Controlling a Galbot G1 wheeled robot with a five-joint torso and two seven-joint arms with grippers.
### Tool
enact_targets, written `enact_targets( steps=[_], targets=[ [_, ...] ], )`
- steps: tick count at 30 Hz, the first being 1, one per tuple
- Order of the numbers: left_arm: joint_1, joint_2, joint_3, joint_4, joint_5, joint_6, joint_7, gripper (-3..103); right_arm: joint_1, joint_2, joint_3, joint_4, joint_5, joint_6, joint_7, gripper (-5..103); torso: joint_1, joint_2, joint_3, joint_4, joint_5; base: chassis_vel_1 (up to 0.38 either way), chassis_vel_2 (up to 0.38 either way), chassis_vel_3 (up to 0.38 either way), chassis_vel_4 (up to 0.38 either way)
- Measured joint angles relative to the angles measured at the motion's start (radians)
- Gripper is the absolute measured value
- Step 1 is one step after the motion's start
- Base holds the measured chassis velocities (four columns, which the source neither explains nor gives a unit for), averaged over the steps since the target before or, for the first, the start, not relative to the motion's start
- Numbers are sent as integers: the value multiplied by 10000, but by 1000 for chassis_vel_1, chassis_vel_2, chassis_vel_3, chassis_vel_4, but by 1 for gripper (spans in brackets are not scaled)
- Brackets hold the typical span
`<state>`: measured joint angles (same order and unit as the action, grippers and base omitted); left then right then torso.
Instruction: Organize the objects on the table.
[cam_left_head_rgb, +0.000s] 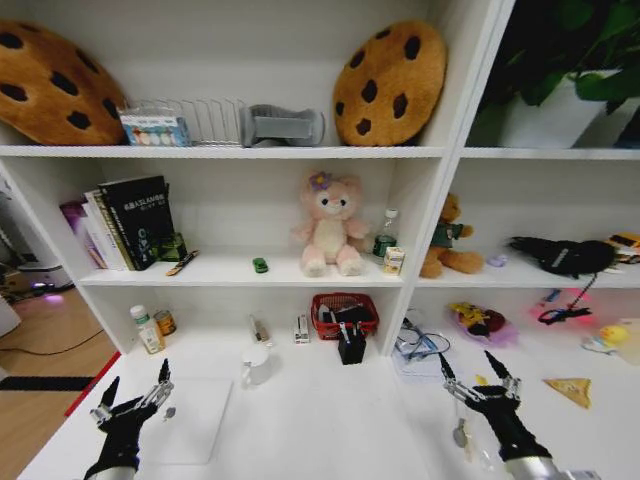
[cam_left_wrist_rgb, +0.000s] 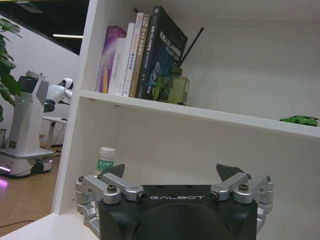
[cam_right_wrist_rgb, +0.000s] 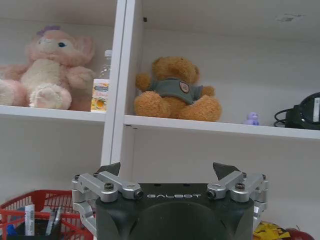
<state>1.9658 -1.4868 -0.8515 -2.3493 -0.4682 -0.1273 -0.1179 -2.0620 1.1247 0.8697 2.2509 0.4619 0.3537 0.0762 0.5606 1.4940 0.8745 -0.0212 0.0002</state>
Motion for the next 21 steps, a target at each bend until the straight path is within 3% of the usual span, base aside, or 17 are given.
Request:
enact_targets(
  steps=[21],
  targets=[
    [15, -22, 18, 23, 12, -34, 1, 100, 86, 119, 17, -117, 14, 101, 24, 100, 0, 0, -1, -3, -2, -15, -6, 11, 11]
  ],
)
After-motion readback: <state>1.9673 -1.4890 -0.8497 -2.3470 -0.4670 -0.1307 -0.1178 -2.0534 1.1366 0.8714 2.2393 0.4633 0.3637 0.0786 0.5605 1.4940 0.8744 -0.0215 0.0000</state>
